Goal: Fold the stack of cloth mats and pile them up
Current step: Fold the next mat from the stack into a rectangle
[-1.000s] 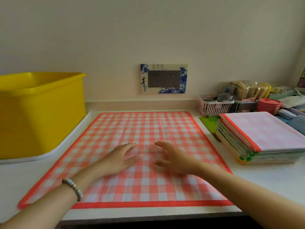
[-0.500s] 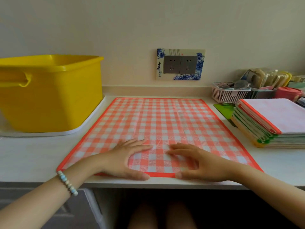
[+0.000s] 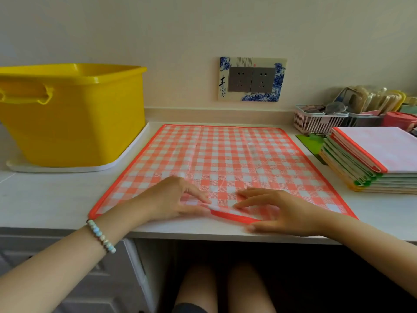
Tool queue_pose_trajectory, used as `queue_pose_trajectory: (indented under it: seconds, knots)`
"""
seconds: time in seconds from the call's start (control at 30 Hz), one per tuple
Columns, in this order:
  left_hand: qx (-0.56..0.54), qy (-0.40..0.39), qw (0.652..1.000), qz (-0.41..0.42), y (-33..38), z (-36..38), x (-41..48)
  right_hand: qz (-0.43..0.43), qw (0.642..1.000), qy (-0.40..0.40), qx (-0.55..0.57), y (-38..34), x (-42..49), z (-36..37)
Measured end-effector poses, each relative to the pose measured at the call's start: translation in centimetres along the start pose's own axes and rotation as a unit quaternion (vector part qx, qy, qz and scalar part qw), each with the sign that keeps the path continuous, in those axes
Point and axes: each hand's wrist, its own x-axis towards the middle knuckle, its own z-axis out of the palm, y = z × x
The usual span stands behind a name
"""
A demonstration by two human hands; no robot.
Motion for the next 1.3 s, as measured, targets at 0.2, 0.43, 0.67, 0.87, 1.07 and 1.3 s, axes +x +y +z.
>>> queue_pose_trajectory:
  seconds: [0.2,0.43,0.67,0.87,1.07,1.3]
  knots:
    - [-0.084,-0.004,0.996,0.017,1.4,-2.6,1.1,0.024,0.999,0.022,0.02,-0.9,-0.1,-3.2]
    - [-0.067,0.008,0.998,0.018,2.9,-8.3,4.4,0.02,0.992,0.117,-0.04,-2.5,2.1,-9.6]
    - [0.066,0.122,0.99,0.009,3.3,-11.6,8.3,0.02,0.975,0.192,-0.114,-1.3,6.8,-13.1]
    - [0.131,0.243,0.961,0.025,2.0,-9.8,9.8,0.051,0.976,0.2,-0.069,2.1,11.1,-12.6]
    - [0.145,0.171,0.973,0.058,-0.1,-5.9,10.7,0.083,0.976,0.191,-0.065,5.8,14.2,-11.6]
    - [0.155,0.05,0.987,-0.006,-2.7,-1.6,11.9,0.123,0.975,0.172,-0.066,8.1,16.0,-9.0]
